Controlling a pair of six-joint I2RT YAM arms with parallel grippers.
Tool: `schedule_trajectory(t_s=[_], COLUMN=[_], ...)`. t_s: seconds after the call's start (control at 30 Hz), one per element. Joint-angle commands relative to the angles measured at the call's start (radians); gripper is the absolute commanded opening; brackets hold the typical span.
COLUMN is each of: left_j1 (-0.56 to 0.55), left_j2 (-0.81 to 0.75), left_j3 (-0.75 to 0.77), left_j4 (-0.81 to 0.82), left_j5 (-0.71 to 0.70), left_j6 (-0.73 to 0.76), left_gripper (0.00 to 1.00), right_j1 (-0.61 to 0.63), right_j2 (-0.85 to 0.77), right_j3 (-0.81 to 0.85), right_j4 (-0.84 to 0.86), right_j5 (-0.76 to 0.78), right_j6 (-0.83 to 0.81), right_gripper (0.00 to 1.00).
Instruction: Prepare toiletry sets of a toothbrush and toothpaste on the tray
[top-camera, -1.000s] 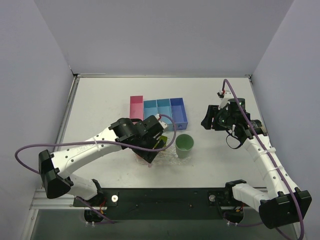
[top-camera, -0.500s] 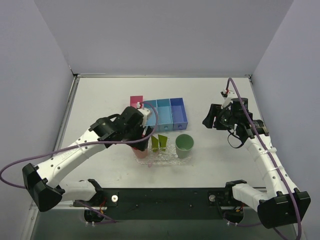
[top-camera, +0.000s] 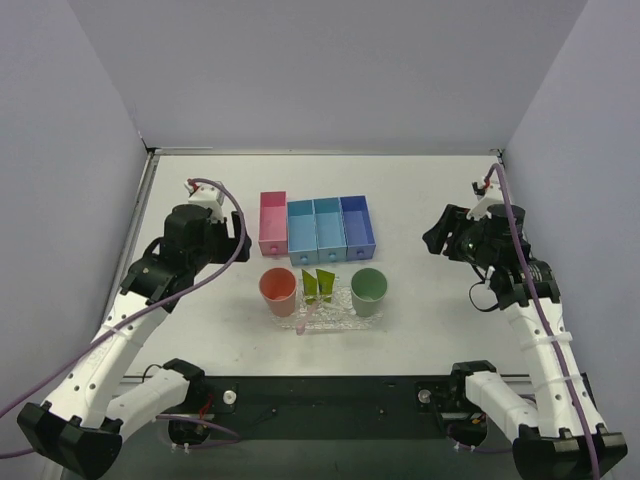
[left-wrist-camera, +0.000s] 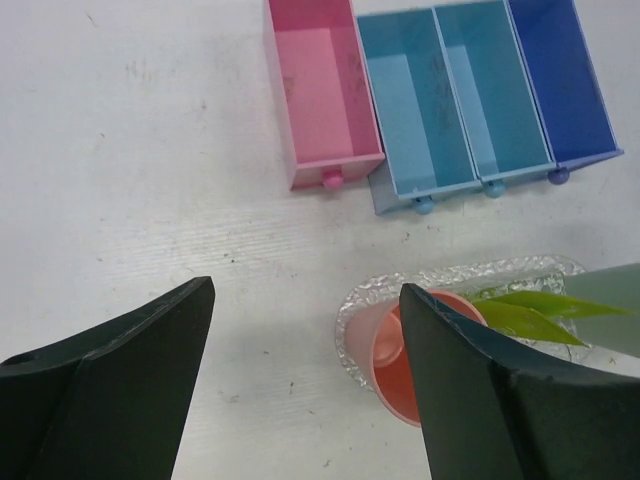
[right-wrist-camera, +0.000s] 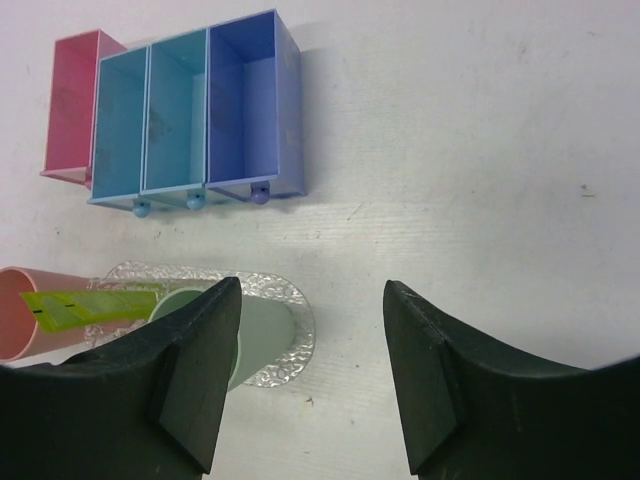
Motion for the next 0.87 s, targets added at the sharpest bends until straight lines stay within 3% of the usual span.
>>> schedule_trajectory(t_s=[0.0, 0.23, 0.5, 0.83], left_j1=[0.009, 0.006, 0.006, 0.006], left_j2=[-0.104, -0.234, -0.243, -0.277], left_j3=[-0.056, -0.185, -0.179, -0.185], left_j4=[0.194, 0.347, 0.327, 0.332], left_j5=[-0.112, -0.213, -0.259, -0.21], left_j6=[0.062, 0.091, 0.064, 0.101], left_gripper=[0.86, 0.9, 0.91, 0.92], right_j1=[-0.006, -0.006, -0.006, -0.006], right_j2=[-0.086, -0.203, -0.229, -0.24], right_j3=[0.008, -0.026, -0.036, -0.047], right_j4=[0.051, 0.118, 0.138, 0.138], right_j5=[0.096, 0.156, 0.161, 0.161], right_j6=[-0.012, -0.038, -0.03, -0.03], right_gripper=[0.54, 0.55, 0.55, 0.55])
